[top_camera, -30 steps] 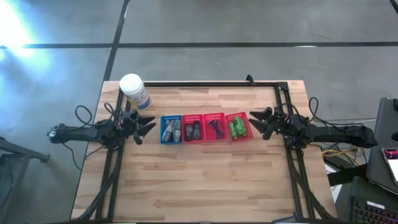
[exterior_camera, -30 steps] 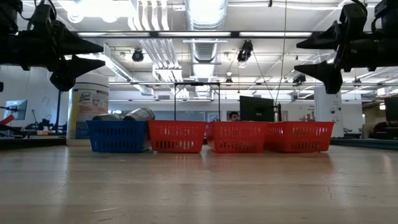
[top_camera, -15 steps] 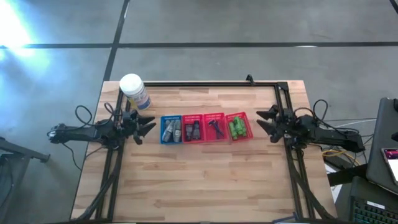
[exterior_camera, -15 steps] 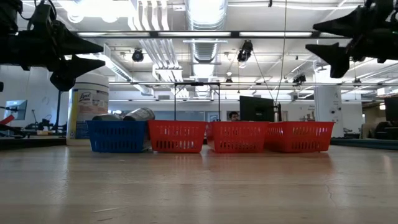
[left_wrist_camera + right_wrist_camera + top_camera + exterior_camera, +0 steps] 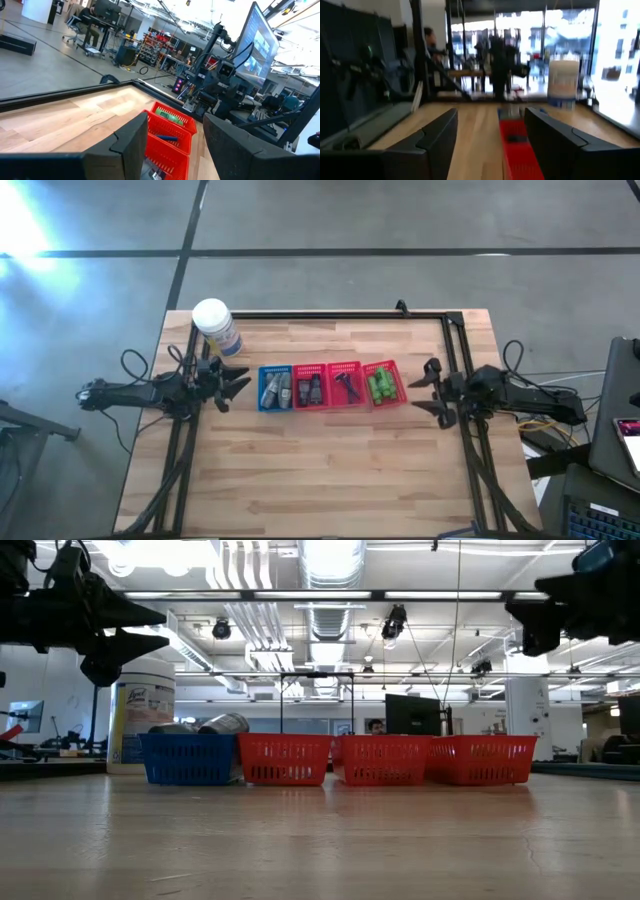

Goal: Pick & Place Travel size toiletries
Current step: Return to home position

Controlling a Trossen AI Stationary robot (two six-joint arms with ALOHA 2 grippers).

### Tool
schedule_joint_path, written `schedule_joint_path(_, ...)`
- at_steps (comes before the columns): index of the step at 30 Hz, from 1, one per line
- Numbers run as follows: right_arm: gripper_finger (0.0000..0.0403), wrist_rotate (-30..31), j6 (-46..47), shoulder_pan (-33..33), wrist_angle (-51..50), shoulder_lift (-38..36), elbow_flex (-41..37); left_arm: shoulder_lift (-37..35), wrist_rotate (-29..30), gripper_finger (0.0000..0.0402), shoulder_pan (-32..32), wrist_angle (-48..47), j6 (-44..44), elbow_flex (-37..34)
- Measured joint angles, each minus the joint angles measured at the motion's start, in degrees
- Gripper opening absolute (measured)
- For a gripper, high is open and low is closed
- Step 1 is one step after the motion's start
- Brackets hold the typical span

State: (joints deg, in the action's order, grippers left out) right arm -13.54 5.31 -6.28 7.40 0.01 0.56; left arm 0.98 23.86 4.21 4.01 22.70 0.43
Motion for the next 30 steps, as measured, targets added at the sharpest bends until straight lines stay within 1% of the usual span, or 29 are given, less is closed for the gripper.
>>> schedule_joint_path(3,0.0221,0.0,0.1,0.0,-3.1,0.0,0.0,0.0,0.0,0.0197,0.0,0.0,0.0,0.0)
schedule_joint_path(10,0.0224,0.1,0.3,0.0,-2.7,0.0,0.0,0.0,0.0,0.0197,0.0,0.0,0.0,0.0)
schedule_joint_path(30,0.0287,0.2,1.1,0.0,-2.6,0.6,0.0,0.0,0.0,0.0197,0.0,0.0,0.0,0.0)
